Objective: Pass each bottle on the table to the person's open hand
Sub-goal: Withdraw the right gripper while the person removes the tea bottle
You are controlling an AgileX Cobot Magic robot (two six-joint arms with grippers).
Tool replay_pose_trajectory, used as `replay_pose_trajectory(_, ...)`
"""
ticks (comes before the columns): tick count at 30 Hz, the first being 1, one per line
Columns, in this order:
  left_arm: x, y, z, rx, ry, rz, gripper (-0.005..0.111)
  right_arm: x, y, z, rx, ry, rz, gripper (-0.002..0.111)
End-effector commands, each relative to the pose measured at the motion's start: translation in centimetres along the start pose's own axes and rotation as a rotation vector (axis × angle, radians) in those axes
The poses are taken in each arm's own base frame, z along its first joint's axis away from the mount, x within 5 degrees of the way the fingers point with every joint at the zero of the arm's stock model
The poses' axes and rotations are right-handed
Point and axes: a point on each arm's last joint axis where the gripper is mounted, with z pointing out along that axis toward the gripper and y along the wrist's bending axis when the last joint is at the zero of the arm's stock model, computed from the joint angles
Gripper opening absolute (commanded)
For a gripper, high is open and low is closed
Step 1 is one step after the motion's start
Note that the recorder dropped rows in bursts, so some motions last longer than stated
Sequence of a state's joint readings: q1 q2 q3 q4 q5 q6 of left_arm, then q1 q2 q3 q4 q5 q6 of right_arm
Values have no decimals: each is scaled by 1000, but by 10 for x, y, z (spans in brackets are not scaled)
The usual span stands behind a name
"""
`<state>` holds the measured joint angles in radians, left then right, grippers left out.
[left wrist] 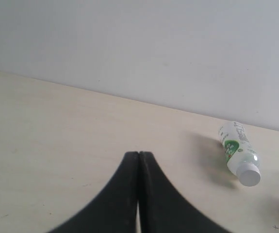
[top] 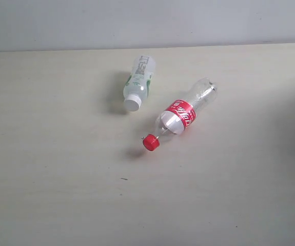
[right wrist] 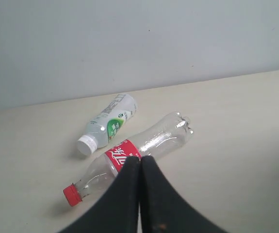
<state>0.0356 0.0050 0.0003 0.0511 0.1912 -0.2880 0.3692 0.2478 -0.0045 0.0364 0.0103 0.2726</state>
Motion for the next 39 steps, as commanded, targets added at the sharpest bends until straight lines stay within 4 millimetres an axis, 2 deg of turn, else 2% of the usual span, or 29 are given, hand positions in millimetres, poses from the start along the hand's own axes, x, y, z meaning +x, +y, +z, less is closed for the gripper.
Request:
replay_pose_trajectory(1,0,0,0,7,-6,-9,0,1,-1,0,4,3,-9,0)
replay_pose_trajectory(21,0,0,0,7,-6,-9,0,2,-1,0,5,7,15,0)
replay_pose_trajectory(27,-6,-2,-1,25,-66,-9,0,2,-1,0,5,7,15,0)
replay_pose_trajectory(31,-7,-2,-1,34,-73,-146,0,2,-1,0,5,7,15,0)
replay_pose_trajectory(39,-26,-8,-4,113,-277,-176,0,2,-1,0,5,7,15,0)
